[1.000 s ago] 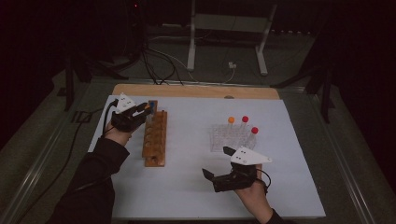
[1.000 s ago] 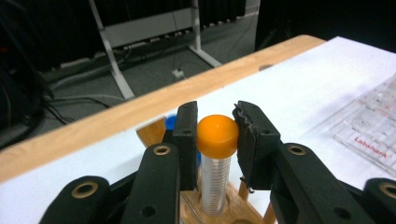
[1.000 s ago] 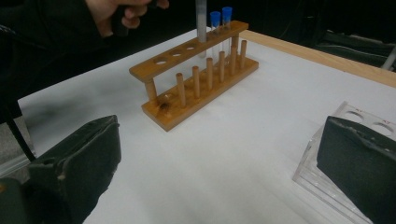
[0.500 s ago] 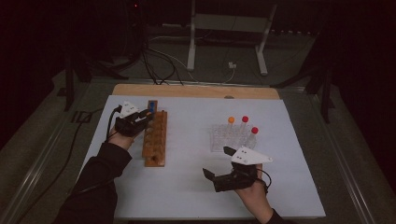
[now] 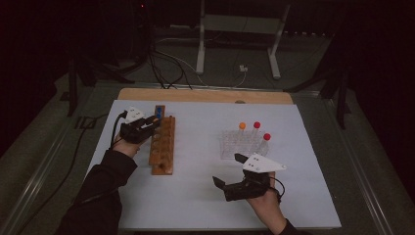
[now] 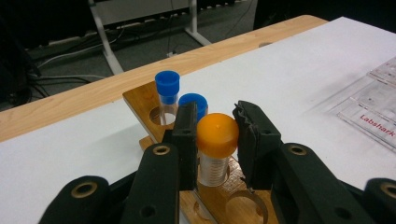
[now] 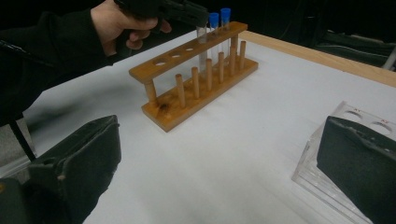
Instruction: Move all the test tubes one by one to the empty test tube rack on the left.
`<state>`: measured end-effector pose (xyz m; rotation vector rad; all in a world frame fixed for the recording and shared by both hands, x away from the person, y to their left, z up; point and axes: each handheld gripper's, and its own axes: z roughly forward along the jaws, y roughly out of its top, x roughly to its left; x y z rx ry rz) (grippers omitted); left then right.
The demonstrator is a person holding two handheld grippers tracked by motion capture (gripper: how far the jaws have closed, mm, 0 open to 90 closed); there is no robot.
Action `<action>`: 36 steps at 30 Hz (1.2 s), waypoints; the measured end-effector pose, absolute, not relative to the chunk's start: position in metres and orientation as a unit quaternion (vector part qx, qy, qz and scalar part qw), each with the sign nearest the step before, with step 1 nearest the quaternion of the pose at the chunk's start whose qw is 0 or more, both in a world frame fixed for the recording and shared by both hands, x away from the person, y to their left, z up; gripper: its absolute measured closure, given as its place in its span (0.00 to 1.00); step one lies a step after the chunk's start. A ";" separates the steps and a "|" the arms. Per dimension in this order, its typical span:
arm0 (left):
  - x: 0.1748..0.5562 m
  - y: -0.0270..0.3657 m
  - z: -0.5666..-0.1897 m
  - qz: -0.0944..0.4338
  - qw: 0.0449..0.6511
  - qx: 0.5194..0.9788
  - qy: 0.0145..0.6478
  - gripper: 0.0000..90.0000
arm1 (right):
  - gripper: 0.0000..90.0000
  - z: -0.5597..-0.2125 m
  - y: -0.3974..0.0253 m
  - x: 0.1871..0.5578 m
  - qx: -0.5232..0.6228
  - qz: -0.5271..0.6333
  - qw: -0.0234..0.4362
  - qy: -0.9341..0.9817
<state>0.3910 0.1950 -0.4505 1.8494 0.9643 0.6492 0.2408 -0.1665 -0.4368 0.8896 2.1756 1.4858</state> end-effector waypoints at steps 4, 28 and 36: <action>0.391 0.195 -0.449 0.260 0.455 0.756 0.392 0.79 | 0.00 -0.436 -0.167 0.241 0.315 0.528 0.180 0.768; 0.304 0.192 -0.423 0.203 0.527 0.768 0.303 0.03 | 0.00 -0.419 -0.182 0.278 0.354 0.511 0.236 0.747; 0.279 0.185 -0.436 0.189 0.526 0.785 0.269 0.03 | 0.00 -0.430 -0.185 0.305 0.409 0.478 0.260 0.733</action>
